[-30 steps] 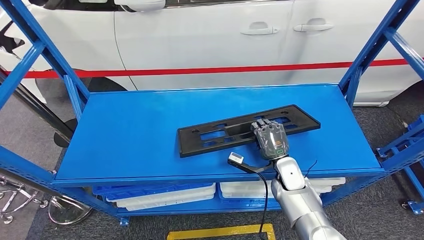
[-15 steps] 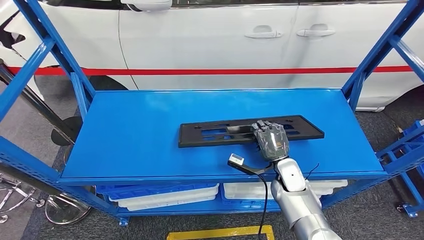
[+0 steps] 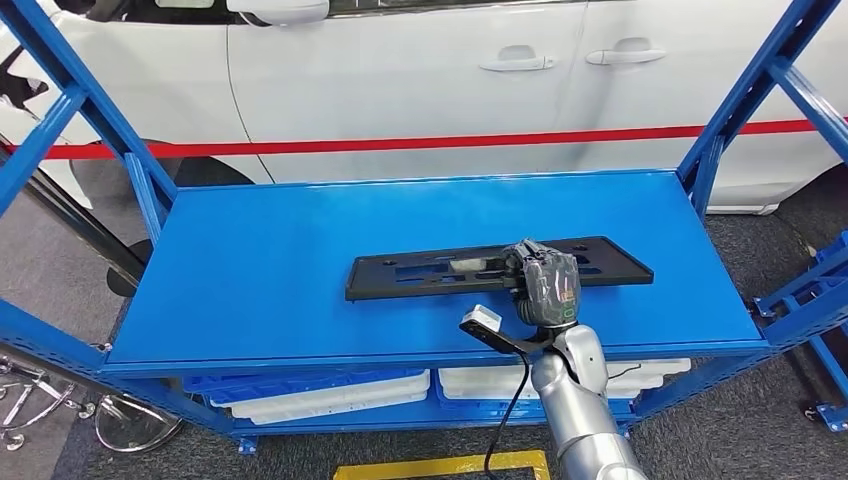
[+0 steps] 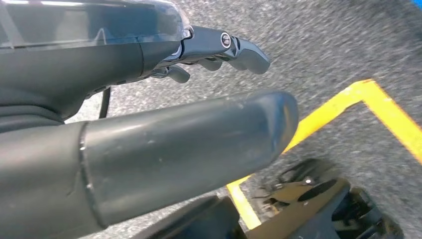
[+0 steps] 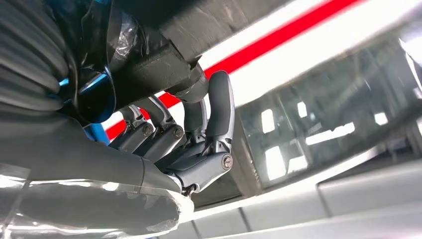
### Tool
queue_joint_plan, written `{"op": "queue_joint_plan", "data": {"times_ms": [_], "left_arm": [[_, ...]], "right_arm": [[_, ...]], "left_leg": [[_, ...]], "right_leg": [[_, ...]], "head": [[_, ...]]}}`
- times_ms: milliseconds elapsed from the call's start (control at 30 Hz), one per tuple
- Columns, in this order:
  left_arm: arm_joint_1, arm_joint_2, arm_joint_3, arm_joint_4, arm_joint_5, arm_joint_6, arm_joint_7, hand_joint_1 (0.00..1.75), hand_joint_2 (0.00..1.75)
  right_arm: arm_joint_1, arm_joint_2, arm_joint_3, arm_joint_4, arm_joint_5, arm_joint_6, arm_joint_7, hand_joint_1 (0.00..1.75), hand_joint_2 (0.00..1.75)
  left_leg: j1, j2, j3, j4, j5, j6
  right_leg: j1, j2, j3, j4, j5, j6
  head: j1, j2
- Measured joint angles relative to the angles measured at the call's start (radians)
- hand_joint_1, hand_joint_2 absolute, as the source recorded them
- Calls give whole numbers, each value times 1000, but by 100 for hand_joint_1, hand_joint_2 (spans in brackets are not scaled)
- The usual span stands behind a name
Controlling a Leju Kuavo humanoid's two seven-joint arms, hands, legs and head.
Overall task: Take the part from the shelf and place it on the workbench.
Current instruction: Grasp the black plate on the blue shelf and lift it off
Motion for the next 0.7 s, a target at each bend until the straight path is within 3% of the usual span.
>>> {"op": "queue_joint_plan", "data": {"times_ms": [67, 100, 133, 200, 267, 300, 433, 500, 567, 600, 633, 667, 700], "left_arm": [[3, 2, 10, 0, 15, 5, -17, 0, 0], [6, 3, 16, 0, 23, 6, -25, 0, 0], [10, 4, 23, 0, 30, 7, -33, 0, 0], [17, 7, 36, 0, 40, 10, -45, 0, 87], [19, 10, 47, 0, 43, 13, -53, 0, 175], [19, 11, 52, 0, 45, 15, -55, 0, 175], [28, 13, 71, 0, 55, 26, -63, 0, 175], [32, 13, 78, 0, 58, 29, -68, 0, 175], [34, 13, 84, 0, 60, 29, -70, 0, 175], [36, 13, 87, 0, 60, 29, -71, 0, 175], [37, 13, 90, 0, 60, 29, -71, 0, 175], [38, 13, 93, 0, 60, 29, -71, 0, 175], [39, 13, 95, 0, 60, 29, -71, 0, 175]], "right_arm": [[19, 18, 42, -23, -156, 18, -4, 175, 175], [36, 23, 82, -51, -234, 35, 7, 175, 175], [54, 24, 131, -87, -303, 54, 21, 175, 175], [85, 25, 239, -164, -413, 92, 55, 175, 175], [109, 26, 333, -227, -476, 120, 78, 175, 175], [121, 25, 373, -254, -504, 135, 81, 175, 175], [168, 23, 507, -357, -640, 230, 60, 175, 175], [187, 20, 568, -409, -685, 263, 55, 175, 175], [204, 17, 612, -444, -702, 271, 55, 175, 175], [211, 14, 626, -456, -705, 271, 56, 175, 175], [217, 11, 637, -466, -707, 271, 59, 175, 175], [221, 8, 646, -475, -708, 271, 61, 175, 175], [223, 4, 653, -483, -708, 271, 63, 175, 175]], "left_leg": [[1, 0, -62, 132, -57, -6], [1, 0, -81, 169, -64, -8], [1, 0, -81, 165, -50, -7], [1, 1, -26, 50, 19, -2], [-3, 1, 34, -76, 65, 8], [-6, 1, 47, -106, 71, 13], [-3, 0, 51, -126, 81, 34], [1, 2, 53, -134, 86, 44], [-1, 3, 51, -134, 86, 48], [-1, 2, 51, -133, 85, 48], [-1, 1, 52, -132, 85, 48], [-1, 0, 53, -131, 84, 47], [-2, -2, 54, -129, 82, 45]], "right_leg": [[2, 0, 0, 1, -1, -4], [3, 1, 1, 2, -2, -5], [3, 2, 2, 3, -4, -6], [3, 7, 6, 4, -6, -4], [6, 12, 8, 5, -8, 1], [7, 13, 8, 5, -9, 6], [7, 11, 3, 14, -18, 29], [7, 7, -33, 96, -73, 35], [7, 6, -96, 233, -140, 40], [6, 6, -117, 278, -152, 41], [5, 6, -121, 288, -144, 41], [4, 6, -105, 254, -117, 40], [4, 5, -72, 187, -80, 37]], "head": [[0, 0], [0, 0], [0, 0], [0, 0], [0, 0], [0, 0], [1, 0], [1, 0], [0, 0], [1, 0], [1, 0], [1, 0], [1, 0]]}}
